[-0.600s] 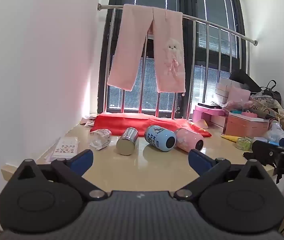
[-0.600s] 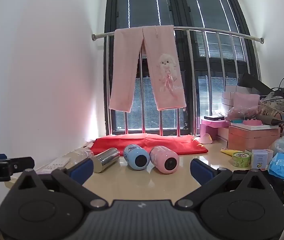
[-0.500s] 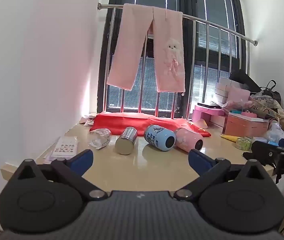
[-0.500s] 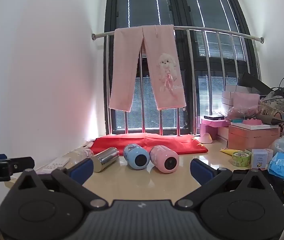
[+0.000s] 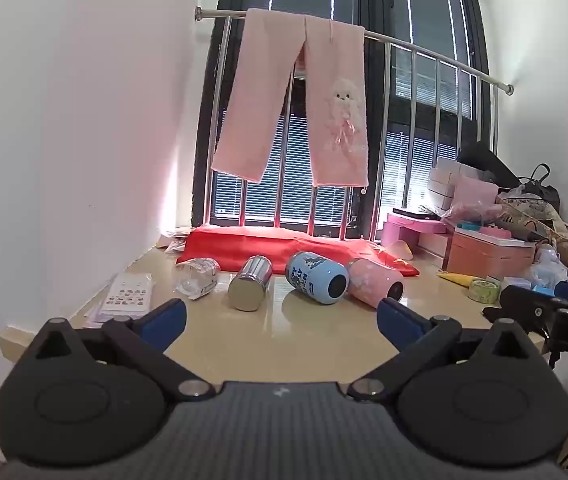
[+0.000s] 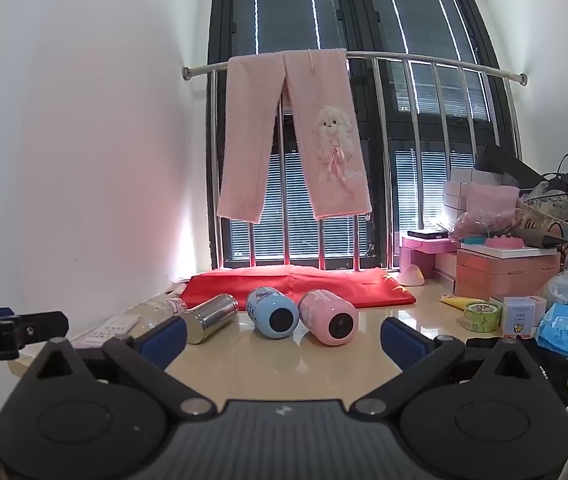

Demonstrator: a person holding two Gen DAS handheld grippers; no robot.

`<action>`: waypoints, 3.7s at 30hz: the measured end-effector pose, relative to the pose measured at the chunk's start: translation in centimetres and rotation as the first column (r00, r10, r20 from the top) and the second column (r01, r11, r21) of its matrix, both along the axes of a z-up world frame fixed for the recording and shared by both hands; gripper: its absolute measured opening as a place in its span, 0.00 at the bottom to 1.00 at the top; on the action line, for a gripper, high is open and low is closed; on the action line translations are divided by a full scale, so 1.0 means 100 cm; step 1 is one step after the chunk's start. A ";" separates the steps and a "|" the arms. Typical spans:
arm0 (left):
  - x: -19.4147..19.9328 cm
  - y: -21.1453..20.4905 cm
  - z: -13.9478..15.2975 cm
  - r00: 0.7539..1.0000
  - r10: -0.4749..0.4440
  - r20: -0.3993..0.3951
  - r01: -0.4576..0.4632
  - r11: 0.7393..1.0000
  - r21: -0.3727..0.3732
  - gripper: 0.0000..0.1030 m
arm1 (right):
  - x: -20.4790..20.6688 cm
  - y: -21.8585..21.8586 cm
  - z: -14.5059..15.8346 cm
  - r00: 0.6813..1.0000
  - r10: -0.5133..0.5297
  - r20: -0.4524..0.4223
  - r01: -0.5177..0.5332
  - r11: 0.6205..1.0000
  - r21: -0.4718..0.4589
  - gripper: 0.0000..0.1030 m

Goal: Flip cup upright

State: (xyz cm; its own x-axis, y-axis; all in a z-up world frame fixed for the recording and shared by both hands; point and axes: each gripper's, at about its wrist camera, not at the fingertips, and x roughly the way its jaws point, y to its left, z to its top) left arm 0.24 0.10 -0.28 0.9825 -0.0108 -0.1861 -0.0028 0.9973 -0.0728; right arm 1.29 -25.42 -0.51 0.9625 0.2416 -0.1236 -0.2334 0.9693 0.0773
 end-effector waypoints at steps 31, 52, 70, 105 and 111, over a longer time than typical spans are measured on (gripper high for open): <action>0.000 0.002 0.003 1.000 -0.004 -0.002 0.004 1.000 -0.004 1.00 | 0.002 0.000 0.000 1.000 -0.004 0.001 0.004 1.000 0.000 1.00; 0.000 0.002 0.002 1.000 -0.004 -0.003 0.004 1.000 -0.006 1.00 | 0.002 -0.002 0.000 1.000 -0.002 -0.003 0.002 1.000 -0.001 1.00; 0.011 0.002 0.001 1.000 -0.001 -0.010 0.001 1.000 -0.002 1.00 | 0.017 0.003 -0.002 1.000 -0.003 -0.019 0.003 1.000 -0.012 1.00; 0.370 0.092 0.001 0.874 0.090 -0.477 0.068 0.950 0.305 1.00 | 0.300 0.083 -0.025 0.978 0.054 -0.200 -0.074 0.993 -0.089 1.00; 0.440 0.107 -0.020 0.751 0.087 -0.654 0.136 0.949 0.283 1.00 | 0.331 0.088 -0.027 0.975 0.067 -0.214 -0.097 0.986 -0.135 1.00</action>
